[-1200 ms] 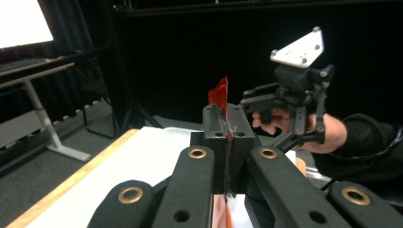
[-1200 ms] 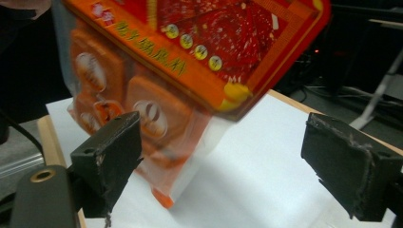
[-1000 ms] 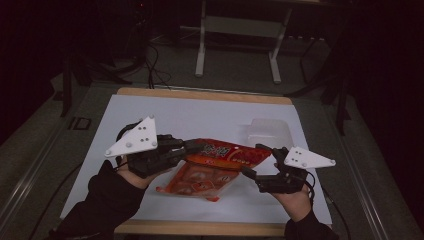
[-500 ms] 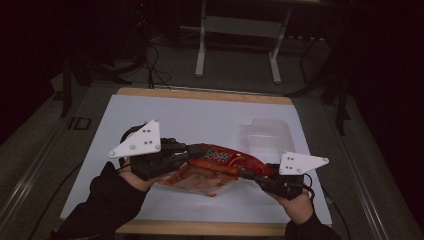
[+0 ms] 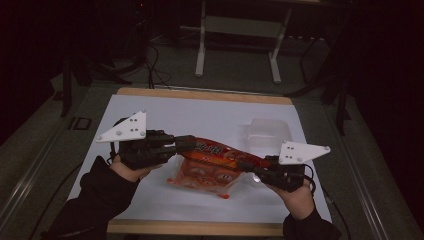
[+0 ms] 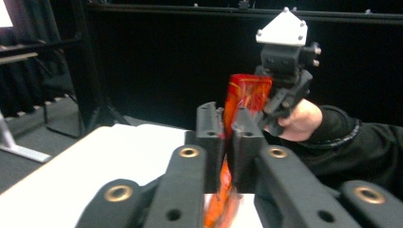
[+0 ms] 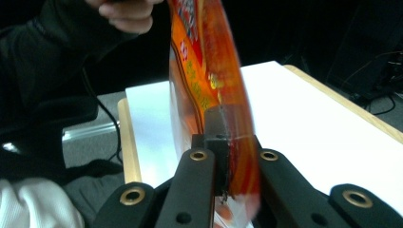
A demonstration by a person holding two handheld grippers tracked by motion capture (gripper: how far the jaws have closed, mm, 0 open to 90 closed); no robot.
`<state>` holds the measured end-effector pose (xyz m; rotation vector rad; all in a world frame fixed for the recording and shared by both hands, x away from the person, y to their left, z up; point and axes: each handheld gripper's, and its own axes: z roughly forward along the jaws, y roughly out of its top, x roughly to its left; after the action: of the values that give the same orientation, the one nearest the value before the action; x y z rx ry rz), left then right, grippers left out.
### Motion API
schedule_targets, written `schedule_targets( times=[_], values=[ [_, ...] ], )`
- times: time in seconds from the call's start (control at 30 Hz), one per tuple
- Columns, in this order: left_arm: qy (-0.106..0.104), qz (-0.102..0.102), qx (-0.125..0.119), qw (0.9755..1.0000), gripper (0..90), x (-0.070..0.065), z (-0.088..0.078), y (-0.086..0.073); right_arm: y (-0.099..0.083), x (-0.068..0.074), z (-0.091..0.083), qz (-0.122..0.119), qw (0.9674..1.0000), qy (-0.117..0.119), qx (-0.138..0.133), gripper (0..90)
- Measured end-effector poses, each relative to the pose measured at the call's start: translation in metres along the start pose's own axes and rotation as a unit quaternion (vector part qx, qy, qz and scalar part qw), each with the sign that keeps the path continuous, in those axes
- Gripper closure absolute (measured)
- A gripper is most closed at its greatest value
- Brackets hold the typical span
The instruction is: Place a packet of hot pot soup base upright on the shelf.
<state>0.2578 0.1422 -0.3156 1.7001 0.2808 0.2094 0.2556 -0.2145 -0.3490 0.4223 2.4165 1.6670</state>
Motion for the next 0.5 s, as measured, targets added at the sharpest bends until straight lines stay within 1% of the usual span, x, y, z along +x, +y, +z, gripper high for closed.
schedule_targets(
  times=[0.03,0.1,0.17,0.23,0.27,0.3,0.37,0.43,0.47,0.5],
  values=[
    [0.004,0.000,0.000,1.0000,78.8,0.000,-0.001,-0.001,0.002,-0.001,-0.001,0.002,1.0000,-0.002,-0.002,90.0],
    [0.015,0.000,0.002,0.9999,62.3,0.002,-0.002,-0.004,0.006,-0.001,-0.002,0.005,0.9999,-0.013,-0.002,90.0],
    [0.022,-0.011,0.008,0.9997,49.4,0.004,-0.002,-0.009,0.009,-0.003,-0.004,0.012,0.9996,-0.023,-0.007,90.0],
    [0.027,-0.025,0.012,0.9993,33.1,0.009,-0.003,-0.016,0.012,-0.005,-0.008,0.021,0.9992,-0.033,-0.012,90.0],
    [0.029,-0.026,0.007,0.9992,28.7,0.010,-0.004,-0.020,0.014,-0.006,-0.011,0.024,0.9988,-0.039,-0.015,90.0],
    [0.037,-0.025,0.004,0.9990,24.6,0.011,-0.005,-0.024,0.017,-0.007,-0.014,0.024,0.9986,-0.044,-0.016,90.0],
    [0.057,-0.022,0.009,0.9981,13.8,0.012,-0.005,-0.033,0.023,-0.010,-0.022,0.030,0.9978,-0.053,-0.025,90.0],
    [0.073,-0.023,0.007,0.9970,8.7,0.012,-0.006,-0.042,0.029,-0.012,-0.029,0.031,0.9969,-0.065,-0.030,90.0],
    [0.073,-0.023,0.007,0.9970,5.3,0.012,-0.006,-0.042,0.029,-0.012,-0.029,0.031,0.9969,-0.065,-0.030,90.0],
    [0.089,-0.028,0.014,0.9955,1.0,0.012,-0.007,-0.050,0.035,-0.014,-0.037,0.034,0.9958,-0.077,-0.037,90.0]
  ],
)
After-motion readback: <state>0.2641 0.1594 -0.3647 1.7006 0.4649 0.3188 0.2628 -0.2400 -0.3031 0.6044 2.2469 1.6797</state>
